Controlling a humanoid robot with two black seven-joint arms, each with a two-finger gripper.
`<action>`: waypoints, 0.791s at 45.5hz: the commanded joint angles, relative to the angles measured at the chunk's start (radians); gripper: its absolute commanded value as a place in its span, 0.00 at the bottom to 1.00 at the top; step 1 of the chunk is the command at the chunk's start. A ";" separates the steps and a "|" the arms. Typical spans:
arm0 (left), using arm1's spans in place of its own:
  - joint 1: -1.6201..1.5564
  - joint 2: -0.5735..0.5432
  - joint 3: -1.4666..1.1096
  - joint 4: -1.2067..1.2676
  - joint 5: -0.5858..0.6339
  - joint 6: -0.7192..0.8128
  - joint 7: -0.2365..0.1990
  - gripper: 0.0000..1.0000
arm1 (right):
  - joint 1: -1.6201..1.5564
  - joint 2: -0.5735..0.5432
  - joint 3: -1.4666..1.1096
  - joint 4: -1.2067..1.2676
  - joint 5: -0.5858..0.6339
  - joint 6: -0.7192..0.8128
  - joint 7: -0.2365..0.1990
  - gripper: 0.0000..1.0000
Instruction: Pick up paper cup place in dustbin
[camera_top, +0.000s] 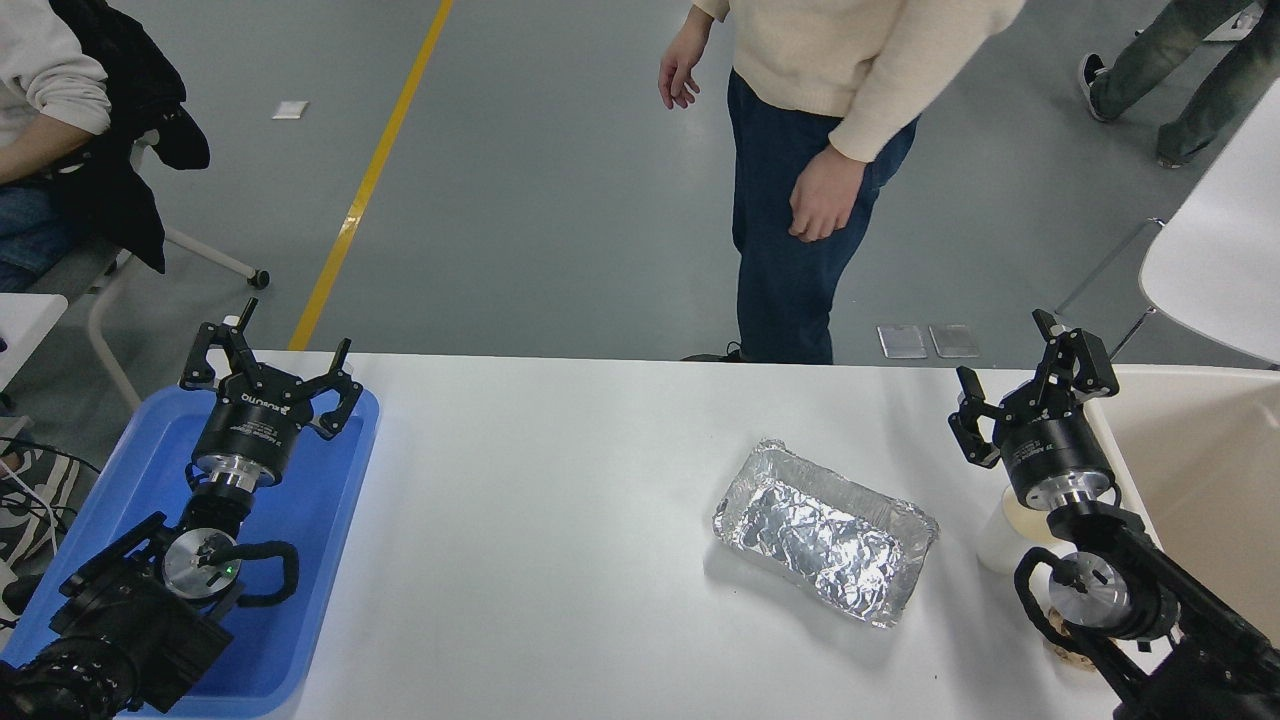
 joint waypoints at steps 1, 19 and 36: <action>0.000 0.000 0.000 0.000 0.000 0.000 0.000 1.00 | 0.006 0.001 0.000 -0.001 0.000 0.000 0.000 1.00; 0.000 0.000 0.000 0.000 0.000 0.000 0.000 1.00 | 0.006 -0.001 -0.002 -0.008 0.001 0.000 0.000 1.00; 0.000 0.000 0.000 0.000 0.000 0.000 0.000 1.00 | 0.007 -0.004 -0.002 -0.021 0.001 0.002 0.000 1.00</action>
